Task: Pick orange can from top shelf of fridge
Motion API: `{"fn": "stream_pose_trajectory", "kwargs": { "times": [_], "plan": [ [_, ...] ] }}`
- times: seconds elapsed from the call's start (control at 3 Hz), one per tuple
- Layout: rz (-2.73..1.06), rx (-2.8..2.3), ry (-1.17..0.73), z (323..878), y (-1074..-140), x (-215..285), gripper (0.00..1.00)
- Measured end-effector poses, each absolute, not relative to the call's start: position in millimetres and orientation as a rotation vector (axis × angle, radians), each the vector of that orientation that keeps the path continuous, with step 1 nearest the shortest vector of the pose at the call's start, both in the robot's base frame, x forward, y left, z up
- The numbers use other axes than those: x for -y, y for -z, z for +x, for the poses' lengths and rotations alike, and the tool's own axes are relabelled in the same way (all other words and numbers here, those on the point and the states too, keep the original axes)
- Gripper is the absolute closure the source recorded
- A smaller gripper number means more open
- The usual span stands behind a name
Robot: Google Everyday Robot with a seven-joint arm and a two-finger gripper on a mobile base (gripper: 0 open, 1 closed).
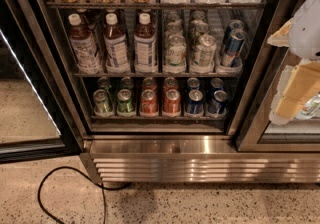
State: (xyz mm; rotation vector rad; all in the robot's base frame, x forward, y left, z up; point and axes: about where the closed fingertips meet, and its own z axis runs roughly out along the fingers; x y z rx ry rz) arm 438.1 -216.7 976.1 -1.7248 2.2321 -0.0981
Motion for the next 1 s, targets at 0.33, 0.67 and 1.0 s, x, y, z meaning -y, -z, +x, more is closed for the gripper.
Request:
{"fn": "stream_pose_trajectory", "kwargs": {
  "times": [0.33, 0.67, 1.0],
  "plan": [
    [-1.725, -2.232, 0.098, 438.2, -976.1, 216.6, 0.00],
    [-1.752, -2.173, 0.055, 440.1, -965.9, 202.1, 0.00],
    [-1.782, -2.055, -0.064, 442.7, -941.6, 175.7, 0.00]
  ]
}}
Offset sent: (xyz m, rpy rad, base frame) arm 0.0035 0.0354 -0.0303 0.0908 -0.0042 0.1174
